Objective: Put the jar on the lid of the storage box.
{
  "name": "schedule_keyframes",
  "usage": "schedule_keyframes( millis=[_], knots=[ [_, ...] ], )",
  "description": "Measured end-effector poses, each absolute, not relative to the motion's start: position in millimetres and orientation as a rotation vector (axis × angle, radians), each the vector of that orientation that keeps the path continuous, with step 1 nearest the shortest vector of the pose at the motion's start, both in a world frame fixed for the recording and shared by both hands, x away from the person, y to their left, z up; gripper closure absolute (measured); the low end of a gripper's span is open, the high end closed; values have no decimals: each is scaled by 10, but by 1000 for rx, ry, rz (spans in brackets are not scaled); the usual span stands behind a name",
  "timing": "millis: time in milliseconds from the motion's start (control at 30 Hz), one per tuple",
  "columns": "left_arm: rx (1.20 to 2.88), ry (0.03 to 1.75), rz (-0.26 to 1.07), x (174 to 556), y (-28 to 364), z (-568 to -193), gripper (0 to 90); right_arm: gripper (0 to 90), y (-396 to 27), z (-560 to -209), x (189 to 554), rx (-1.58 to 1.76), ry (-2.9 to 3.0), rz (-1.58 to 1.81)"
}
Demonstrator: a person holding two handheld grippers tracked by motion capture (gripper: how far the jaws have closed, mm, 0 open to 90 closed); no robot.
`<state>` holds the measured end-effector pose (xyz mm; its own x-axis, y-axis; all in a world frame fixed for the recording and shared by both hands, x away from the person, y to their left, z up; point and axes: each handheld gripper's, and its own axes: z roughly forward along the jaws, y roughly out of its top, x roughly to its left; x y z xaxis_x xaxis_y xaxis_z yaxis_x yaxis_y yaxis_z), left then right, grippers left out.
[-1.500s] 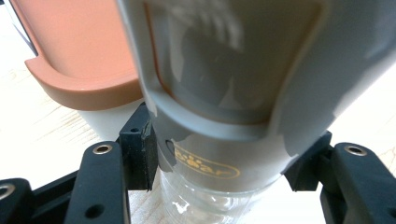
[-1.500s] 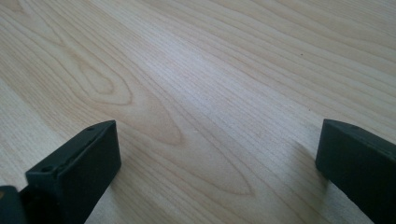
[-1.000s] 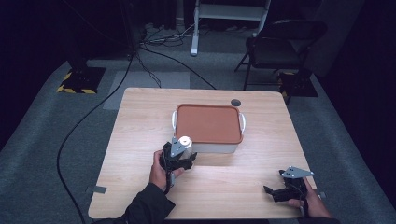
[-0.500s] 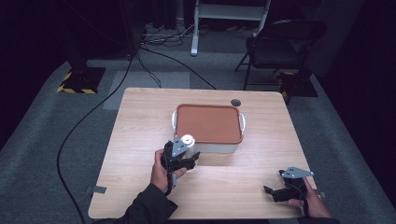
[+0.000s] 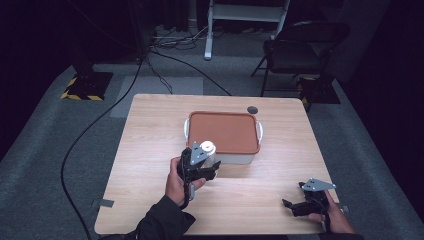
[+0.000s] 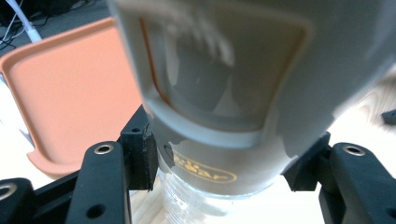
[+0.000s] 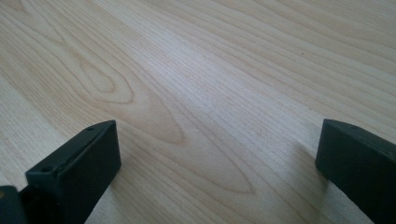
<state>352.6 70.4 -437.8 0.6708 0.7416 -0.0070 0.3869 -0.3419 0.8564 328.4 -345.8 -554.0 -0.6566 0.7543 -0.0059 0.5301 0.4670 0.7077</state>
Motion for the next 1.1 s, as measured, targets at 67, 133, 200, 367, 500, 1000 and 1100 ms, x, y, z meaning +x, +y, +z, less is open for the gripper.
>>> schedule_keyframes(
  millis=[67, 133, 200, 367, 500, 1000, 1100],
  knots=[
    [1959, 881, 502, 3527, 667, -4314, 403, 0, -3458, -5539, 3284, 1090, 2402, 992],
    [1961, 879, 509, 3536, 632, -4243, 403, 0, -3458, -5540, 3284, 1090, 2402, 992],
    [1963, 867, 521, 3538, 604, -4165, 403, 0, -3458, -5540, 3284, 1090, 2402, 992],
    [1953, 857, 526, 3569, 569, -3994, 403, 0, -3459, -5539, 3284, 1088, 2403, 992],
    [1960, 853, 539, 3608, 543, -3909, 403, 0, -3459, -5539, 3282, 1087, 2403, 992],
    [1928, 861, 566, 3841, 461, -3739, 404, 0, -3459, -5539, 3282, 1087, 2403, 992],
    [1931, 859, 568, 3882, 445, -3717, 403, 0, -3459, -5539, 3282, 1087, 2403, 992]
  ],
)
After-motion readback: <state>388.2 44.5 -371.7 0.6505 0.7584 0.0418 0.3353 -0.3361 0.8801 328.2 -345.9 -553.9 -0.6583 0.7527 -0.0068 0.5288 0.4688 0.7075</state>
